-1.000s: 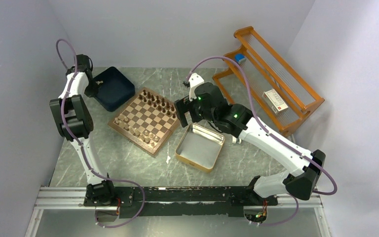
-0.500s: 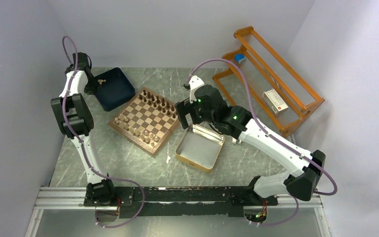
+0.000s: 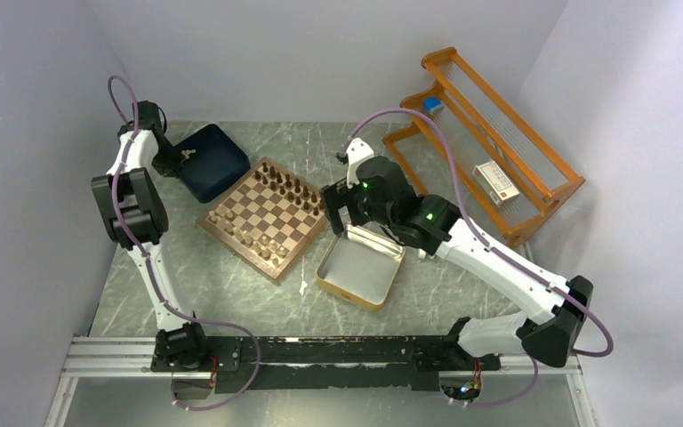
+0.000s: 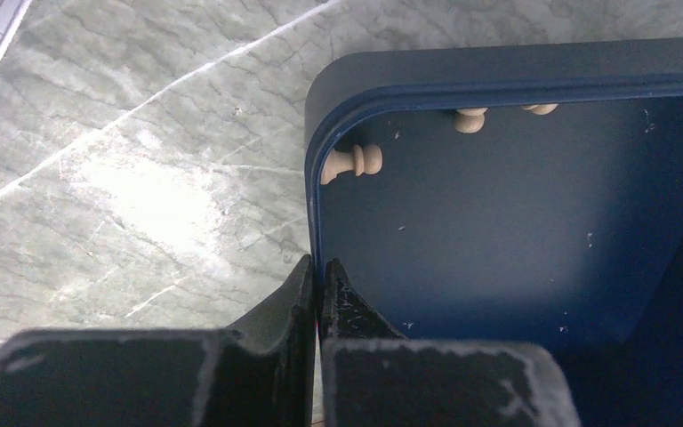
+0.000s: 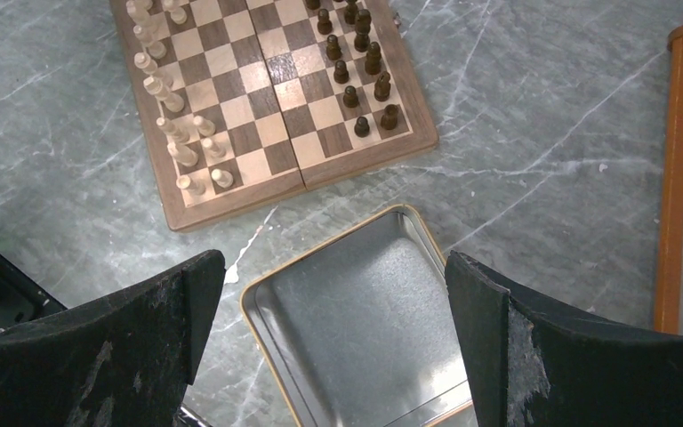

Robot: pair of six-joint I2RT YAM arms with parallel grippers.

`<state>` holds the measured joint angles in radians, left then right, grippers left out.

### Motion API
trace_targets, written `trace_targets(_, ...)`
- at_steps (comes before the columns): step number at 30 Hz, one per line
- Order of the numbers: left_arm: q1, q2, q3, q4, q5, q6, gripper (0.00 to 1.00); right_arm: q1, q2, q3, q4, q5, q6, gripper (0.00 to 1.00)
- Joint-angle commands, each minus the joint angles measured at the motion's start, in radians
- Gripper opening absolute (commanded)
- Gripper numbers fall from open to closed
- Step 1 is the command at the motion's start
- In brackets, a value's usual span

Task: Set up the chess pieces on the board
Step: Adjust the storage box at the center of the board.

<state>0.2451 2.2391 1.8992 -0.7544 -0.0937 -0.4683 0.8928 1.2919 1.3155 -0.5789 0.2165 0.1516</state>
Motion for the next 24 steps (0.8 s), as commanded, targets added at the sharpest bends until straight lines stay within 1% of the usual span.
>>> trace_targets(1,-0.007,0.025,0.045,-0.063,0.096,0.014,0.05,-0.004,-0.036,-0.02,0.029,0.02,-0.007,1.0)
trace_targets(4,-0.005,0.041,0.075,-0.083,0.065,0.021,0.06,-0.003,-0.041,-0.024,0.029,0.023,-0.007,1.0)
trace_targets(7,-0.005,0.052,0.08,-0.115,0.07,-0.006,0.06,-0.003,-0.046,-0.026,0.024,0.025,-0.005,1.0)
trace_targets(9,-0.005,0.042,0.062,-0.124,0.047,-0.022,0.09,-0.003,-0.052,-0.03,0.027,0.027,-0.003,1.0)
trace_targets(12,-0.006,0.026,0.039,-0.131,0.031,-0.03,0.09,-0.003,-0.054,-0.03,0.029,0.025,-0.003,1.0)
trace_targets(19,-0.005,0.039,0.078,-0.184,-0.004,-0.049,0.14,-0.004,-0.057,-0.033,0.035,0.017,0.003,1.0)
trace_targets(22,-0.005,0.029,0.079,-0.197,-0.011,-0.074,0.18,-0.003,-0.06,-0.032,0.034,0.017,0.006,1.0)
trace_targets(24,-0.004,0.021,0.076,-0.204,-0.02,-0.095,0.19,-0.003,-0.062,-0.033,0.035,0.017,0.01,1.0)
